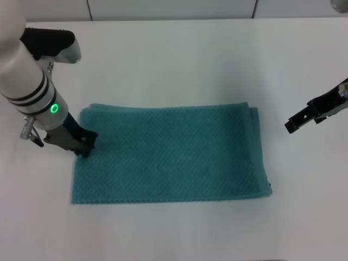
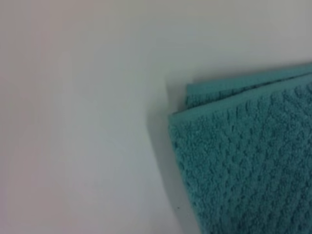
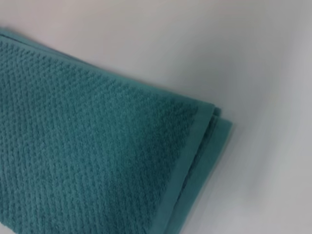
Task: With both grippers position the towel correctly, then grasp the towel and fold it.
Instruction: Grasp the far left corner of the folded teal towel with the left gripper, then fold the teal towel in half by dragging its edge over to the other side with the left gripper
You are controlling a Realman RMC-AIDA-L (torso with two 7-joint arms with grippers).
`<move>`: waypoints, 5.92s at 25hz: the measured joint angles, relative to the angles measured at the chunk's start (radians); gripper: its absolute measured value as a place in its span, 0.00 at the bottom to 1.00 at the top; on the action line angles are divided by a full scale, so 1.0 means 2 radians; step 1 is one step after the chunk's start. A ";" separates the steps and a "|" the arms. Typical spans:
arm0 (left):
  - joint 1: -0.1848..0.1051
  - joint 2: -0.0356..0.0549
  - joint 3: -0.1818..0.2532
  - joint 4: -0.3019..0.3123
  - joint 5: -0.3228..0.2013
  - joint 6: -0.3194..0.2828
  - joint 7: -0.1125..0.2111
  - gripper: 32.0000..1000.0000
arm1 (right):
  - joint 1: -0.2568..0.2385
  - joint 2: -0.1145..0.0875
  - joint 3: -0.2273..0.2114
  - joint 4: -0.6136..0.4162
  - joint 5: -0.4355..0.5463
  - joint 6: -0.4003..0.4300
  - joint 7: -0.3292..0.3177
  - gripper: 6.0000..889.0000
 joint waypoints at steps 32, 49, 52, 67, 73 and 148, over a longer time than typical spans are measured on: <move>0.002 0.0062 0.000 0.015 0.001 0.012 0.000 0.04 | -0.001 -0.001 0.000 0.000 0.000 0.000 0.000 0.96; 0.007 0.0134 0.000 0.022 0.020 0.019 0.001 0.04 | -0.004 -0.002 0.000 0.001 0.000 0.000 -0.001 0.96; 0.010 0.0137 0.000 0.029 0.020 0.019 0.001 0.04 | -0.004 -0.002 0.000 0.001 0.001 0.001 -0.002 0.96; 0.035 0.0366 -0.005 0.047 0.020 0.028 0.000 0.04 | -0.005 -0.002 0.000 0.003 0.001 0.005 -0.002 0.96; 0.038 0.0396 -0.005 0.052 0.021 0.032 0.000 0.04 | -0.004 -0.002 0.000 0.003 0.001 0.005 -0.002 0.96; -0.009 0.0100 0.058 0.094 -0.407 0.034 0.109 0.43 | -0.001 -0.008 0.000 0.004 0.000 0.008 0.001 0.96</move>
